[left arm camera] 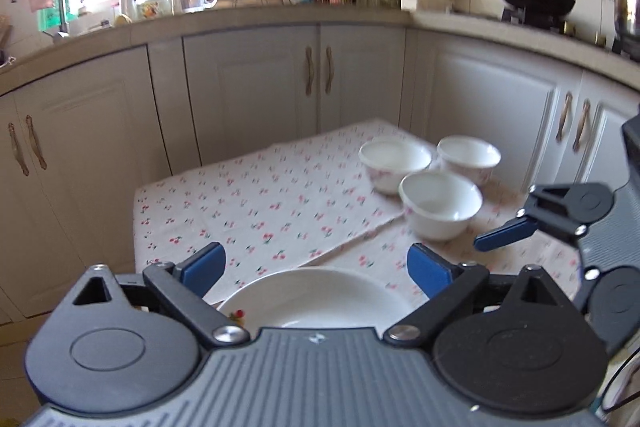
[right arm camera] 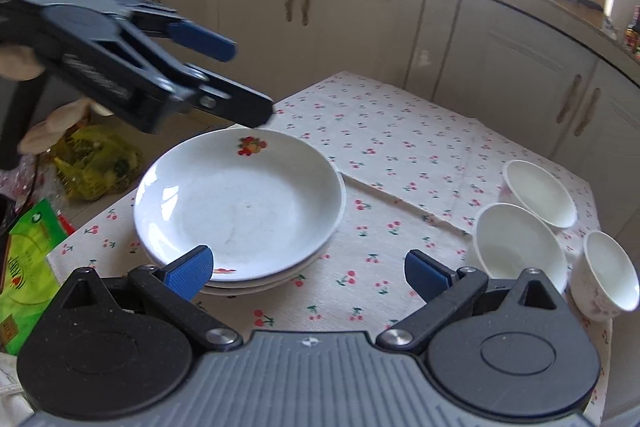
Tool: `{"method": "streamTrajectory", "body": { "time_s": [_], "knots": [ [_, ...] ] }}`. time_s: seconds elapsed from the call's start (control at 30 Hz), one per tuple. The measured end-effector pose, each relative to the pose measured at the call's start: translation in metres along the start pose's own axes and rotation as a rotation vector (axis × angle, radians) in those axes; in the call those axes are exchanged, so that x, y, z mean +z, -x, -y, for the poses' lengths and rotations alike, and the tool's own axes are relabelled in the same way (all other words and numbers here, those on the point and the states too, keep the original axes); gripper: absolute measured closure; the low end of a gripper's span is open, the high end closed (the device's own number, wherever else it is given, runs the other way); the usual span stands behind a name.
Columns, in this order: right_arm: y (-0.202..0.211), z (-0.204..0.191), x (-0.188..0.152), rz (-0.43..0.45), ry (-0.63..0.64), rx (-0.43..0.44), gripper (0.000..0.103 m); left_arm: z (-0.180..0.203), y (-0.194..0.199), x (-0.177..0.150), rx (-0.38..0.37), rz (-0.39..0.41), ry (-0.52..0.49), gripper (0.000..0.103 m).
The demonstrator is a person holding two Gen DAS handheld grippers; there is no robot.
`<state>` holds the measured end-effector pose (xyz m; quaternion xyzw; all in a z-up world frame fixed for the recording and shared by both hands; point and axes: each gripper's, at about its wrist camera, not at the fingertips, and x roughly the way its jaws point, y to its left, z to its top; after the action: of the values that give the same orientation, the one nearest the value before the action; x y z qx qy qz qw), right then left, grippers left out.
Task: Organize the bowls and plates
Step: 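Lower the dish onto the plate stack and open the left gripper, then move the right gripper toward the plain white bowl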
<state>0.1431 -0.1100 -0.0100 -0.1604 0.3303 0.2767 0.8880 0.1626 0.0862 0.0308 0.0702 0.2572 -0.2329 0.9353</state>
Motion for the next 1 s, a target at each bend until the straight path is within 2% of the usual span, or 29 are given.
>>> {"method": "streamTrajectory", "body": {
  "time_s": [0.1, 0.27, 0.5, 0.63, 0.83, 1.0],
  "knots": [
    [0.007, 0.009, -0.007, 0.02, -0.036, -0.027, 0.0, 0.011, 0.007, -0.001, -0.01, 0.034, 0.028, 0.006],
    [0.018, 0.029, -0.022, 0.034, -0.111, -0.064, 0.0, 0.027, 0.002, -0.003, -0.057, 0.044, 0.071, 0.006],
    [0.032, 0.057, -0.046, 0.031, -0.179, -0.13, 0.0, 0.061, -0.02, -0.002, -0.004, 0.017, 0.049, 0.006],
    [0.04, 0.074, -0.057, 0.023, -0.198, -0.171, 0.0, 0.083, -0.034, -0.001, -0.016, 0.014, 0.032, 0.001],
    [0.045, 0.101, -0.07, 0.019, -0.238, -0.213, 0.0, 0.108, -0.059, -0.001, -0.051, -0.012, 0.028, 0.001],
    [0.043, 0.12, -0.076, 0.012, -0.286, -0.232, 0.0, 0.119, -0.078, -0.004, -0.035, -0.039, 0.019, 0.001]
  ]
}}
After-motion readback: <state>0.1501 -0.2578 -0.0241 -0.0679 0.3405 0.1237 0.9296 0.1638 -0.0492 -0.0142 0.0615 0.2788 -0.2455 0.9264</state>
